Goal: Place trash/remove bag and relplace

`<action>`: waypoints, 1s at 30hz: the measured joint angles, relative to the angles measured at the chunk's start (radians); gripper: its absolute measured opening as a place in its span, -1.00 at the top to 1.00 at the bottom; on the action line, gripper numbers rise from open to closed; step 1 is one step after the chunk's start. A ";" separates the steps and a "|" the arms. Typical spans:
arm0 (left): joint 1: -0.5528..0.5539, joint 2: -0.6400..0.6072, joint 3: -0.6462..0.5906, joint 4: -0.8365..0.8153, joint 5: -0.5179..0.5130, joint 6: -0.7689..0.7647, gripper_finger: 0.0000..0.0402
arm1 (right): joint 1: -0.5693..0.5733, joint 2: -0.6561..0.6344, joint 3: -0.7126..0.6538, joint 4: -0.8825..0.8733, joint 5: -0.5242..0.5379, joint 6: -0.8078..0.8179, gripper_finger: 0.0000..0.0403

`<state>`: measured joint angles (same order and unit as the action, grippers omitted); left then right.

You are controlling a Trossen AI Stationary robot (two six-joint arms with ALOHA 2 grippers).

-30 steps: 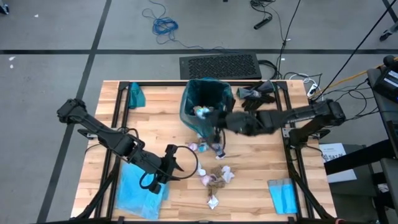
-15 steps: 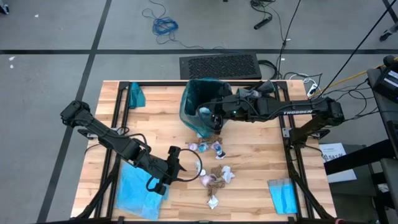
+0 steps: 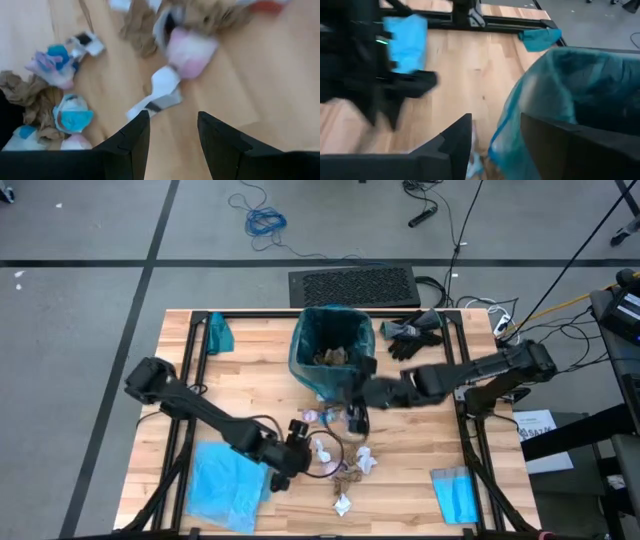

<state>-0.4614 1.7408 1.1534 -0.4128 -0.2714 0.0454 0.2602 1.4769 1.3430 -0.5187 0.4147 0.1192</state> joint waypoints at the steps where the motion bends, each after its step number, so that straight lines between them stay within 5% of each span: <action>1: 0.012 0.019 0.000 0.006 0.000 0.021 0.19 | 0.025 0.000 0.000 -0.013 0.020 0.018 0.25; 9: 0.088 0.115 0.000 0.013 -0.052 0.155 0.19 | 0.199 0.000 -0.055 -0.030 0.201 0.154 0.32; 13: 0.104 0.123 0.000 0.030 0.009 0.173 0.22 | 0.260 0.000 -0.109 -0.032 0.288 0.243 0.32; 21: 0.099 0.123 0.000 0.050 0.133 0.158 0.94 | 0.332 0.000 -0.226 -0.023 0.427 0.444 0.32; 30: 0.082 0.062 0.010 0.059 0.088 0.092 0.99 | 0.374 0.000 -0.311 0.082 0.465 0.533 0.32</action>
<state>-0.3793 1.8031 1.1631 -0.3542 -0.1835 0.1371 0.6345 1.4773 1.0318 -0.4368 0.8797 0.6518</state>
